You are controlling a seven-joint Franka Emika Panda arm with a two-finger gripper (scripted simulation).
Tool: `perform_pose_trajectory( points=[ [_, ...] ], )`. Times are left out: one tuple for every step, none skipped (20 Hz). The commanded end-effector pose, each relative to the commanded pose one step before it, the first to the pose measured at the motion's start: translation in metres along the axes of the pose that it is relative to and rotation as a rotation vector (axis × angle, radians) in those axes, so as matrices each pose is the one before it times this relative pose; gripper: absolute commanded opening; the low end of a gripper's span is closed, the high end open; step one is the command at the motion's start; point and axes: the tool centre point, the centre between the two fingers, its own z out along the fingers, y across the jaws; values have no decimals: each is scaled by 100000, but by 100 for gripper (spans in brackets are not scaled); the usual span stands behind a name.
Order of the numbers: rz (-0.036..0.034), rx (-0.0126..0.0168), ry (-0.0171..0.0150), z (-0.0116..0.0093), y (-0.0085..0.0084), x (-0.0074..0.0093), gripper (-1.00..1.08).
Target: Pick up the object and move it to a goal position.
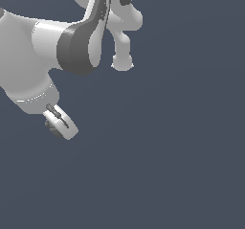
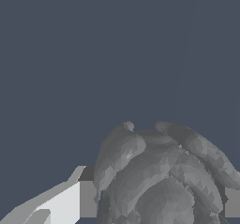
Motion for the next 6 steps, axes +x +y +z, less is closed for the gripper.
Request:
perform_pose_trajectory(
  points=[
    [-14, 9, -14, -246, -58, 267, -100],
    [0, 0, 0, -52, -16, 64, -100],
    [0, 0, 0, -37, -13, 48, -100],
    [0, 0, 0, -24, -11, 34, -100],
    [0, 0, 0, -12, -7, 20, -100],
    [0, 0, 0, -3, -3, 6, -100]
  ],
)
